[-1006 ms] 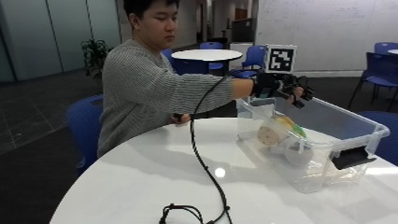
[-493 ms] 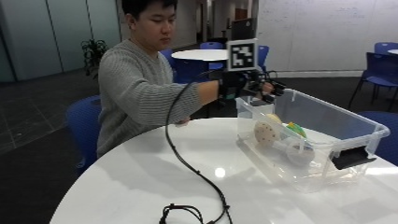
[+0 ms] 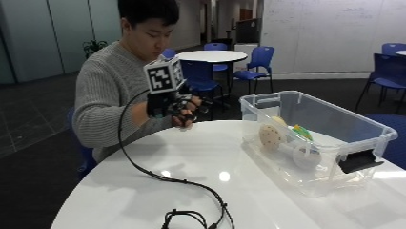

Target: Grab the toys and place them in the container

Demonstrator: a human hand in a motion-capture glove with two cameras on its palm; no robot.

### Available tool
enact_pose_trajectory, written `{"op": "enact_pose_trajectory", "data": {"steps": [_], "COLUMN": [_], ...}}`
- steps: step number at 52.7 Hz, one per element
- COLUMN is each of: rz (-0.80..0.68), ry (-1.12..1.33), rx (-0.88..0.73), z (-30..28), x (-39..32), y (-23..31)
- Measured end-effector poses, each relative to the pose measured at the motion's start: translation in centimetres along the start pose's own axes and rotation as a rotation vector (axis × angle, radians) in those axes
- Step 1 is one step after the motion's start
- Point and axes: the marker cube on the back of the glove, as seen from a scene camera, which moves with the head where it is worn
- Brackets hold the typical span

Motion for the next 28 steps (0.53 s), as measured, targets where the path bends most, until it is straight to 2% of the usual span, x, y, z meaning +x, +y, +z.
{"op": "enact_pose_trajectory", "data": {"steps": [6,14,28], "rz": [-0.048,0.063,0.082], "ry": [-0.099,-0.259,-0.225], "rx": [-0.008,-0.043,-0.067], "z": [3.8,7.8,9.0], "x": [-5.0,-7.7,-7.9], "y": [8.6,15.0,16.0]}}
